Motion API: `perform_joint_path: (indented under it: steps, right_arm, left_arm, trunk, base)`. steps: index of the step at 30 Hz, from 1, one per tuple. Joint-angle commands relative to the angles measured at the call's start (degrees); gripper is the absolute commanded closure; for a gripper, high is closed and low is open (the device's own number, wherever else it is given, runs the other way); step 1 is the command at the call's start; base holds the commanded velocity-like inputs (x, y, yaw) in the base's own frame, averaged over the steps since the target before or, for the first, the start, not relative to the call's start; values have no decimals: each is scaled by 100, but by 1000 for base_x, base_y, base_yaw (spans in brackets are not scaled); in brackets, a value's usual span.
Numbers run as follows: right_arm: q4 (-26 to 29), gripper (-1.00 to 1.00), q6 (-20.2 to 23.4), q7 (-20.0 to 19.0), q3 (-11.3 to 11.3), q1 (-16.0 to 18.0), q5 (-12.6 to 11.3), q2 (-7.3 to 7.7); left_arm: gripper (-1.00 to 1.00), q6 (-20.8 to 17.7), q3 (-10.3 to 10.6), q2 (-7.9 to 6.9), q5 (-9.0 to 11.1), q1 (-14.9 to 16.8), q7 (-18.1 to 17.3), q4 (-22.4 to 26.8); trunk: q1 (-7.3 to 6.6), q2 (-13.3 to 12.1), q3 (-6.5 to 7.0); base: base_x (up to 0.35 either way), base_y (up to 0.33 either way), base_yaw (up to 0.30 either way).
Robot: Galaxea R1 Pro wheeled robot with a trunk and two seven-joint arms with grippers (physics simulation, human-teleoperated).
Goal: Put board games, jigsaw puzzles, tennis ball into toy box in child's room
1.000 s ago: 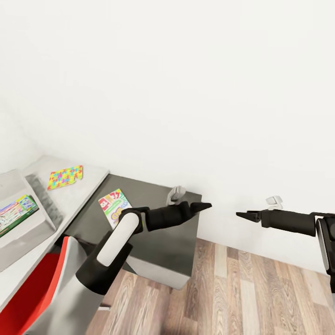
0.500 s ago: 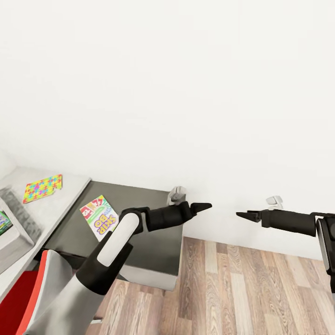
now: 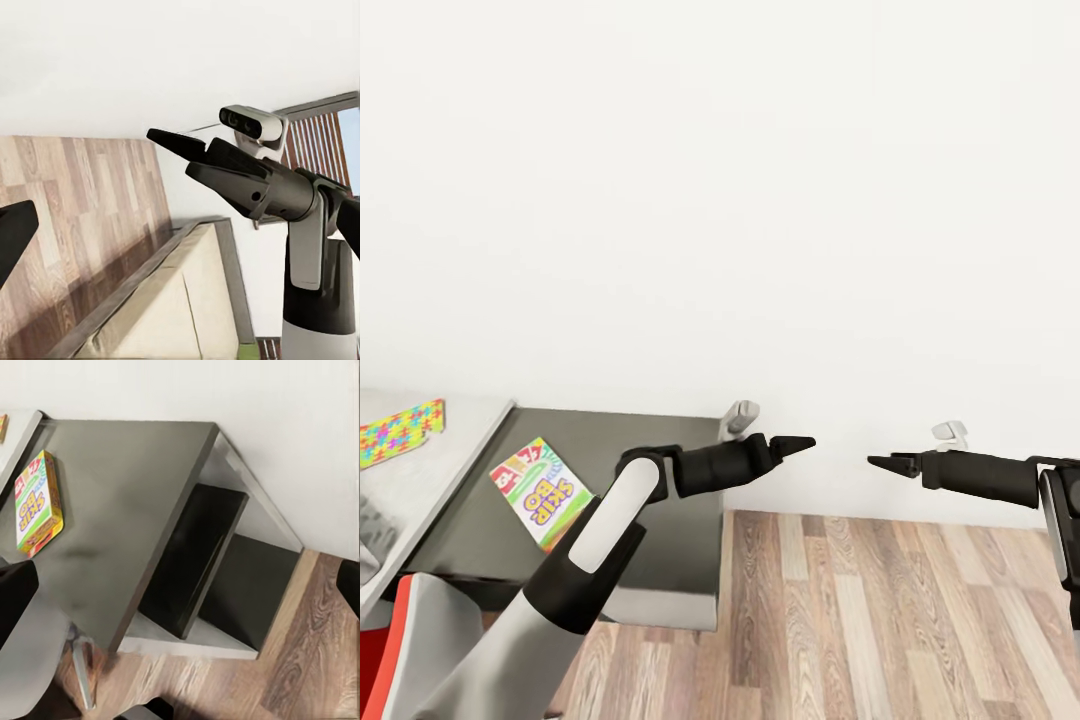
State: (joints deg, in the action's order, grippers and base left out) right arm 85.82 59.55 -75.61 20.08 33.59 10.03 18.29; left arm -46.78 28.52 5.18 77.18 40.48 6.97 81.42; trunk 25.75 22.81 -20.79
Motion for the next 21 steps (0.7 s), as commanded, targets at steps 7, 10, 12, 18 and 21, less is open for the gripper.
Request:
perform_joint_path:
  steps: [7,10,12,18,21]
  right_arm:
    - [5,-100,45,-59,5,8,60,-1]
    - [5,-100,45,-59,4,8,60,-1]
    - [5,-100,45,-59,4,8,60,-1]
    - [5,-100,45,-59,4,8,60,-1]
    - [3,-100,45,-59,5,8,60,-1]
  left_arm:
    - [-100,-15,-1,1,59,4,58,4]
    - [-100,-15,-2,1,56,4,58,1]
    - [-100,-15,-3,1,55,4,58,1]
    - [-100,-13,-5,-4,53,4,59,-2]
    - [-100,-14,-10,-6,52,4,59,-2]
  trunk:
    - [4,10,28]
    - [4,10,45]
    - [4,10,56]
    - [4,10,88]
    - [4,10,105]
  base:
    - [0,0,-239]
    - [0,0,-239]
    - [0,0,-239]
    - [0,0,-239]
    - [0,0,-239]
